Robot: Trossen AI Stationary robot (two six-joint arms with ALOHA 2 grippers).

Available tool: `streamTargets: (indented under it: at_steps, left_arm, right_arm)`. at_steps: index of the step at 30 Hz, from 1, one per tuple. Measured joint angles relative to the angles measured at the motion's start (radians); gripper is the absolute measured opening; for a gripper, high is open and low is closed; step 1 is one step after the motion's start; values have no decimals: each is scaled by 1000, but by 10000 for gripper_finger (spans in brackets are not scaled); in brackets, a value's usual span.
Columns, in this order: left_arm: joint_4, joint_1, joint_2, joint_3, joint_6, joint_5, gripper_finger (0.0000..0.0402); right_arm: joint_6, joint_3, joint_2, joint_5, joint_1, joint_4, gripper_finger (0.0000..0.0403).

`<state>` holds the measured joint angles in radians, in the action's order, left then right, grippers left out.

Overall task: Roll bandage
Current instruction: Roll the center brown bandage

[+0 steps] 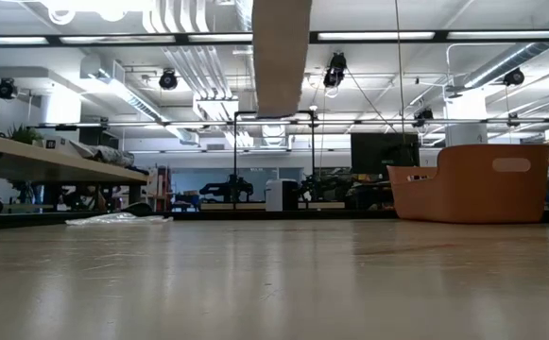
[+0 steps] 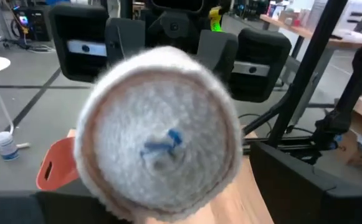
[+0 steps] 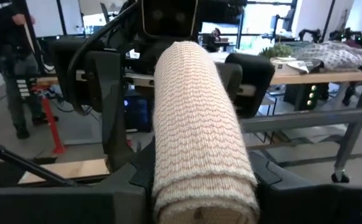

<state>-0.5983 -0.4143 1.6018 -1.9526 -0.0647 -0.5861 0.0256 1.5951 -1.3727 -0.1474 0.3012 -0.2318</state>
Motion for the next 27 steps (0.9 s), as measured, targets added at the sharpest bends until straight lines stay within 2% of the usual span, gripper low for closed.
streamTargets:
  at_steps: [10, 16, 23, 27]
  left_arm:
    - [33, 1, 11, 0, 99, -4, 284]
    - [11, 0, 0, 0, 105, -3, 294]
    - [-52, -1, 0, 0, 150, -4, 283]
    - [-54, -2, 0, 0, 227, -56, 274]
  right_arm:
    - [97, 0, 0, 2, 0, -3, 128]
    - [172, 0, 0, 2, 0, -3, 128]
    - [280, 0, 0, 3, 0, -4, 128]
    - [366, 0, -2, 3, 0, -5, 128]
